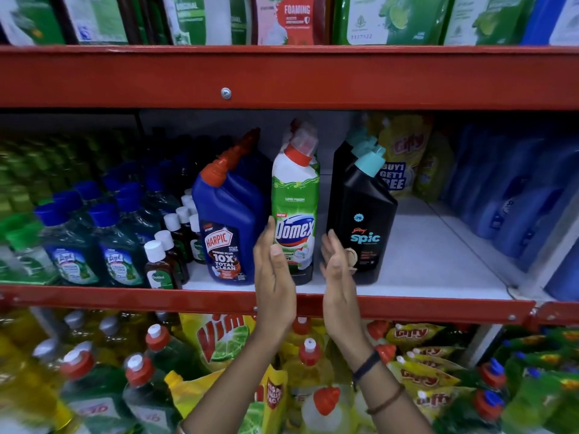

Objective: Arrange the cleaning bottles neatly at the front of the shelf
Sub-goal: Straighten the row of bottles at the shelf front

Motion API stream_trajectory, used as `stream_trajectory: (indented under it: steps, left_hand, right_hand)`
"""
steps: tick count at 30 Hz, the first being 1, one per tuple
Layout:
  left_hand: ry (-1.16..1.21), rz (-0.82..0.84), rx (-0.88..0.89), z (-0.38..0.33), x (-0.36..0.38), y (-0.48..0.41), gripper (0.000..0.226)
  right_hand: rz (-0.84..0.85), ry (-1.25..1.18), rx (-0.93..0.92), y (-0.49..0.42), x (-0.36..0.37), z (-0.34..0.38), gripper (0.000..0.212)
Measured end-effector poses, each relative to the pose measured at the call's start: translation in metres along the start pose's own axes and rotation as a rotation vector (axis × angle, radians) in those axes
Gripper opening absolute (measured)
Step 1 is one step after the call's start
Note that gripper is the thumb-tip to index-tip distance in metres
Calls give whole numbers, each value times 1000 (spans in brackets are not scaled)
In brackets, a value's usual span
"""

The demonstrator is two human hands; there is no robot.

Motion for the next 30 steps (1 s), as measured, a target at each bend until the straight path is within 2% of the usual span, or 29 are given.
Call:
stream_trajectory:
  steps: [4, 6, 13, 19, 22, 25, 28, 30]
  left_hand:
    - [-1, 104, -71, 7, -5, -6, 70]
    - [-6, 135, -74, 8, -7, -7, 73]
    - [-10, 159, -76, 6, -7, -7, 71]
    - [-4, 163, -69, 6, -11, -8, 74]
    - [8, 94, -21, -1, -17, -1, 62]
    - [-5, -76, 112, -8, -33, 6, 43]
    - [-73, -193, 126, -5, -53, -3, 41]
    - [-77, -214, 56, 1, -66, -14, 54]
  right_hand:
    - [23, -85, 89, -10, 11, 3, 85]
    - [23, -97, 83, -10, 12, 6, 90]
    - [-56, -81, 88, -12, 12, 7, 64]
    - [-65, -29, 66, -10, 13, 10, 57]
    - [-153, -7, -17, 2, 16, 7, 51]
    - [-278, -19, -96, 19, 23, -3, 48]
    - [-148, -13, -72, 24, 42, -5, 62]
    - [-22, 24, -34, 21, 61, -3, 70]
Point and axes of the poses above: each hand's wrist, its own y-axis away from the middle knuckle, its own x-axis out of the palm, z = x × y, the point moved 1 cm from there along -y, towards the middle knuckle, and after that the axes turned 15 degrees about x, right-handed, at the moved point
